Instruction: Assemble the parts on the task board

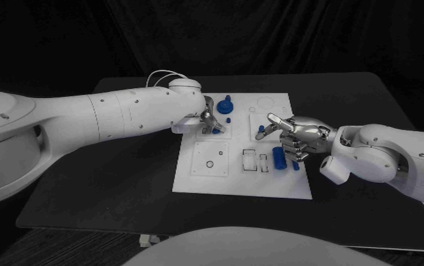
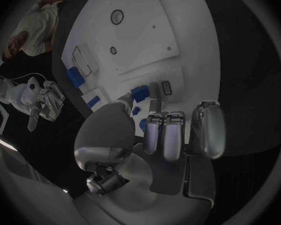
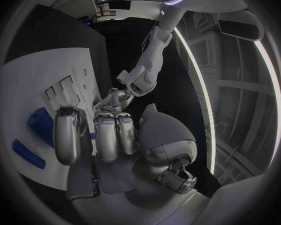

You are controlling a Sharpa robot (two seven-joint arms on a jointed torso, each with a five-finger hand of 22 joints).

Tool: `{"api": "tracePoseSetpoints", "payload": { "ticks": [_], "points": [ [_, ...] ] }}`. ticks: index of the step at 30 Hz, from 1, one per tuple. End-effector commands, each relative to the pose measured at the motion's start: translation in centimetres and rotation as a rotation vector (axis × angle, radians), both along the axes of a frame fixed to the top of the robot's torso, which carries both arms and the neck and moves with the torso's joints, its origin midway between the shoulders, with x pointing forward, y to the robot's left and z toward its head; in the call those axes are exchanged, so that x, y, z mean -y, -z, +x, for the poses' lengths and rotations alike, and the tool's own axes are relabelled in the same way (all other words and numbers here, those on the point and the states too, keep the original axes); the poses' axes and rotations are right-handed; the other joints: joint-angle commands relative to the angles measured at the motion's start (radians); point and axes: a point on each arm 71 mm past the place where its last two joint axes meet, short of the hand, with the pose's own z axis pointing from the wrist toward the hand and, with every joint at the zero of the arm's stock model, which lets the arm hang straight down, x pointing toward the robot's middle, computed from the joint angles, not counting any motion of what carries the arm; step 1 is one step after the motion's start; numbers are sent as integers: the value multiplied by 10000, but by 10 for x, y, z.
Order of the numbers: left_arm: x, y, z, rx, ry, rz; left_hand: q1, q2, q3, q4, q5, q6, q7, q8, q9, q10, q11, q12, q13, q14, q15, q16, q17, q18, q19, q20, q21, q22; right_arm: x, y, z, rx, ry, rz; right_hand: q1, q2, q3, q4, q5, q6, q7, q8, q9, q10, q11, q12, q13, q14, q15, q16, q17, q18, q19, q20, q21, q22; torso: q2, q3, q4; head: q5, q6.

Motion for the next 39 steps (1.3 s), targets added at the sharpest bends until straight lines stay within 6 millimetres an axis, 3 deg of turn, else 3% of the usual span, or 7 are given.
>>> {"api": "tracePoseSetpoints", "payload": {
  "ticks": [1, 6, 16, 28, 32, 35, 39],
  "points": [
    [1, 2, -1, -14, 44, -306, 109, 130, -69, -16, 168, -51, -18, -55, 9, 1027, 77, -5, 2634, 1039, 52, 65, 2635, 115, 371, 68, -57, 1900, -1, 2, -2, -162, -164, -63, 5, -8, 60, 15, 53, -49, 12, 46, -16, 1077, 72, 26, 2634, 998, 55, -61, 2421, 205, 208, 82, -61, 2084, 2, -4, -2, 6, -1],
    [2, 2, -1, -6, 70, -581, 285, 207, -73, -23, 550, -49, -19, -96, 12, 1027, 72, -5, 2634, 1039, 48, 65, 2635, 113, 379, 65, -64, 1906, -1, 2, -2, -171, -163, -72, 4, -7, 73, 18, 56, -53, 14, 49, -21, 1077, 74, 26, 2634, 999, 57, -60, 2424, 206, 206, 84, -64, 2082, -5, -7, 7, 11, -1],
    [4, 1, -2, -19, 234, -829, 903, 197, 42, -74, 2278, -16, -66, -183, 47, 1027, 33, -5, 2634, 1039, 18, 65, 2635, 117, 392, 37, -126, 1922, -1, 3, -2, -188, -179, -81, 2, -6, 79, 21, 55, -53, 15, 52, -24, 1077, 75, 26, 2634, 993, 59, -67, 2407, 211, 194, 85, -80, 2074, 1, -2, -2, 24, -1],
    [2, 1, -2, -114, 123, -1122, 1352, 93, 276, -120, 3087, 22, -101, -195, 97, 1027, -2, -5, 2634, 1039, -10, 65, 2635, 114, 408, 11, -131, 1944, -1, 3, -2, -210, -180, -107, 0, -6, 86, 24, 56, -54, 16, 54, -26, 1077, 77, 26, 2634, 994, 60, -66, 2410, 212, 192, 86, -83, 2073, -5, 1, 1, 34, -1],
    [1, 1, -2, -84, 123, -1201, 1454, 51, 376, -110, 3424, 26, -111, -200, 118, 1027, -11, -5, 2634, 1039, -19, 65, 2635, 116, 408, 3, -152, 1946, -1, 3, -2, -221, -192, -114, -1, -5, 90, 26, 56, -55, 17, 55, -28, 1077, 77, 26, 2634, 995, 61, -64, 2412, 213, 190, 87, -87, 2071, -2, 0, 0, 50, -1],
    [0, 1, -2, -54, 134, -1271, 1593, -22, 565, -106, 3962, 31, -122, -207, 150, 1027, -23, -5, 2634, 1039, -29, 65, 2635, 114, 415, -10, -156, 1957, -1, 3, -2, -230, -194, -127, -1, -5, 90, 26, 56, -55, 17, 55, -28, 1077, 77, 26, 2634, 995, 61, -64, 2412, 213, 190, 87, -87, 2071, -1, 0, 4, 52, -1],
    [-1, 1, -2, -22, 136, -1334, 1843, -114, 965, -171, 4161, 3, -139, -227, 177, 1027, -41, -5, 2634, 1039, -48, 65, 2635, 118, 414, -24, -186, 1959, -1, 4, -2, -239, -194, -137, -1, -5, 90, 26, 56, -55, 17, 55, -28, 1077, 77, 26, 2634, 995, 61, -64, 2412, 213, 190, 87, -87, 2071, -4, -1, 3, 67, -1]
  ]
}}
